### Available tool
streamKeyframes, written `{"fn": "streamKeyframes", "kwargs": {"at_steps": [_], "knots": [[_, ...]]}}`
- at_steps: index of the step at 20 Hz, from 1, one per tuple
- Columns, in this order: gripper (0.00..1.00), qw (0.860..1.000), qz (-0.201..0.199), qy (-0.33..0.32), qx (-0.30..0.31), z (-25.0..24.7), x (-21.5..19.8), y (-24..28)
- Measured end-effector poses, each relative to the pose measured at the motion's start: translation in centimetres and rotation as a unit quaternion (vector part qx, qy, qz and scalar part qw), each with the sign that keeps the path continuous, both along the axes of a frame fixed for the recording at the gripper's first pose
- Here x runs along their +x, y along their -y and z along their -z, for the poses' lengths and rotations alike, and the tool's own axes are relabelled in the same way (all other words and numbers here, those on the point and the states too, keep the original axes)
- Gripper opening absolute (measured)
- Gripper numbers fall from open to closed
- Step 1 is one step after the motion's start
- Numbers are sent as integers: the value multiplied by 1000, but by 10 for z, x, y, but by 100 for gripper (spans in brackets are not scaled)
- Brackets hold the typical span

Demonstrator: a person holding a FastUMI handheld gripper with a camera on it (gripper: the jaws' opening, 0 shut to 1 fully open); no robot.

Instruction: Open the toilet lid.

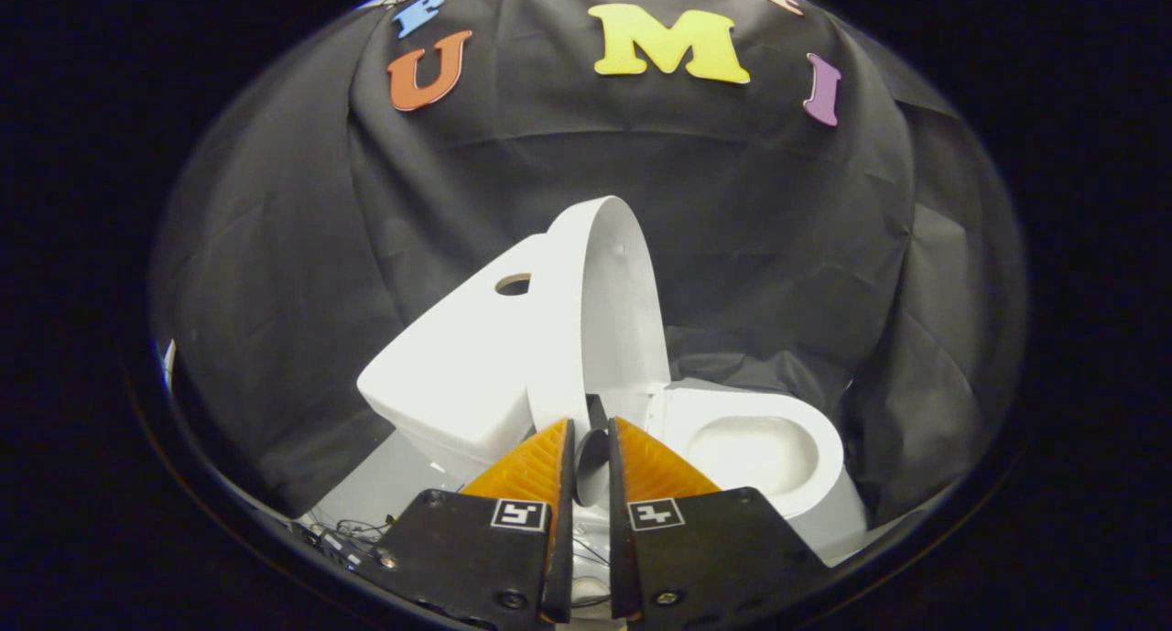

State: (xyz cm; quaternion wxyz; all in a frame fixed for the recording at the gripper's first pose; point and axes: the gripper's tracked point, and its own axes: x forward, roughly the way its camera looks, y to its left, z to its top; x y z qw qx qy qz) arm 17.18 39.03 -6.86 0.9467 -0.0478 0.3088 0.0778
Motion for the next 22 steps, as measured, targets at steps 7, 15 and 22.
{"fn": "streamKeyframes", "kwargs": {"at_steps": [7, 15, 22], "knots": [[20, 1000, 16, 2, 1, -2, 1, -1], [44, 999, -16, -5, 45, -22, -15, 1], [51, 996, -47, 50, 47, -58, -51, 51]]}}
